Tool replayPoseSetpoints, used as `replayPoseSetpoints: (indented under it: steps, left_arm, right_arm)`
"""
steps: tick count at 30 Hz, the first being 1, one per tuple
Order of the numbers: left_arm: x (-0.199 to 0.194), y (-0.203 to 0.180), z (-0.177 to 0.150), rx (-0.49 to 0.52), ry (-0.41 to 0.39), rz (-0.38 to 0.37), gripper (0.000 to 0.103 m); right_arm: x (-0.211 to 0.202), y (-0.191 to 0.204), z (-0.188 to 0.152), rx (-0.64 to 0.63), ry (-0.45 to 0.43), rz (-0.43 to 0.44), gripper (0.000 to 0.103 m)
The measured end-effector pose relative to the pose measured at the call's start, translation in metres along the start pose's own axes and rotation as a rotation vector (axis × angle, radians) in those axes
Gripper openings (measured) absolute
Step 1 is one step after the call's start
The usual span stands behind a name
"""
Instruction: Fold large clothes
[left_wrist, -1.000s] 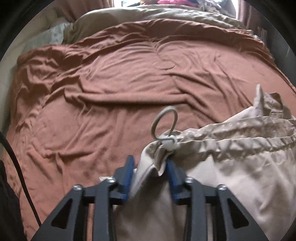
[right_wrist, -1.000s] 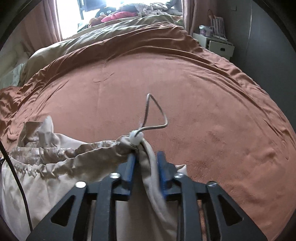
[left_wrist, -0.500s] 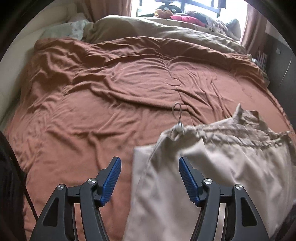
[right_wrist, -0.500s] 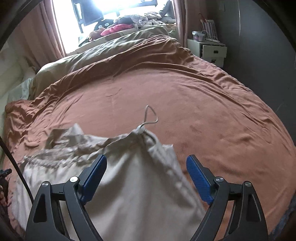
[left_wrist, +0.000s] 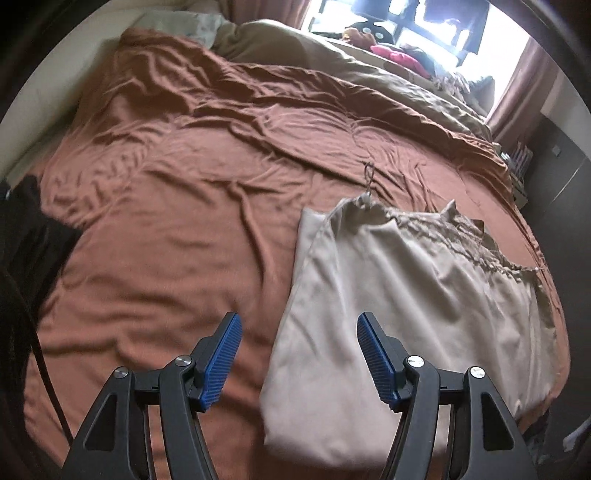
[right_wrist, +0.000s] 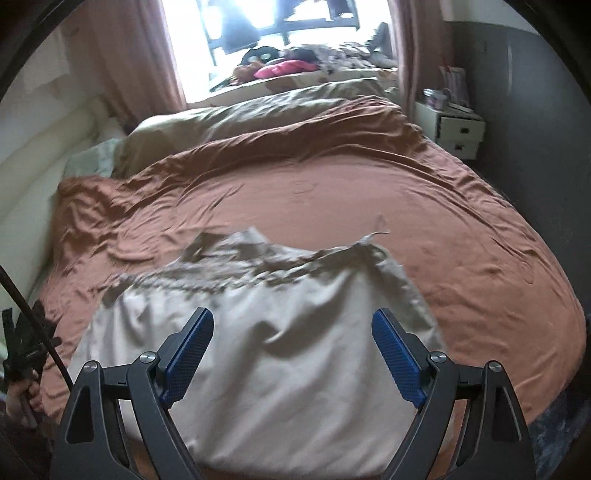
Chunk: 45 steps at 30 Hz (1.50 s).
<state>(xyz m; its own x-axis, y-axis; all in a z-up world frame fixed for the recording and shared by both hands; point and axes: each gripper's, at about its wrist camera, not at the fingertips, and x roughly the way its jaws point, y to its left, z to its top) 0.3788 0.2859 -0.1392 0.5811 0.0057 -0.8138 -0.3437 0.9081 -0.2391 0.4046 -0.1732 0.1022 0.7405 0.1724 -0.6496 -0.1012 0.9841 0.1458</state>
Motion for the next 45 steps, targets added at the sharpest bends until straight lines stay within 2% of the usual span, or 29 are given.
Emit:
replayPoseSetpoints:
  steps: [6, 9, 12, 15, 22, 30, 35, 37, 41, 43, 45]
  left_arm:
    - [-0.005, 0.028, -0.034, -0.108, 0.018, -0.019, 0.068]
    - [-0.002, 0.040, -0.050, -0.174, 0.043, -0.065, 0.081]
    - [-0.001, 0.043, -0.065, -0.206, 0.046, -0.106, 0.082]
    - [0.005, 0.039, -0.076, -0.231, 0.075, -0.144, 0.082]
    - [0.019, 0.036, -0.096, -0.306, 0.117, -0.217, 0.082]
    - [0.032, 0.039, -0.103, -0.438, 0.114, -0.293, 0.082]
    - [0.039, 0.037, -0.098, -0.481, 0.072, -0.293, 0.082]
    - [0.040, 0.036, -0.096, -0.483, 0.048, -0.286, 0.082]
    - [0.036, 0.034, -0.100, -0.472, 0.000, -0.254, 0.073]
    - [0.035, 0.033, -0.103, -0.467, -0.016, -0.233, 0.064]
    - [0.035, 0.033, -0.105, -0.465, -0.025, -0.222, 0.062]
  right_arm:
    - [-0.014, 0.028, -0.016, -0.021, 0.021, 0.056, 0.087]
    - [-0.011, 0.040, -0.022, -0.028, 0.035, 0.068, 0.087]
    - [0.000, 0.054, -0.032, -0.029, 0.069, 0.094, 0.076]
    - [0.014, 0.064, -0.046, -0.037, 0.107, 0.116, 0.073]
    - [0.052, 0.082, -0.085, -0.096, 0.211, 0.113, 0.051]
    - [0.090, 0.110, -0.111, -0.132, 0.301, 0.074, 0.042]
    - [0.122, 0.119, -0.119, -0.141, 0.341, 0.038, 0.039]
    - [0.133, 0.119, -0.116, -0.128, 0.340, 0.028, 0.033]
    - [0.161, 0.117, -0.099, -0.090, 0.331, 0.008, 0.028]
    - [0.173, 0.114, -0.096, -0.083, 0.328, 0.025, 0.023]
    - [0.187, 0.111, -0.087, -0.062, 0.314, 0.015, 0.022]
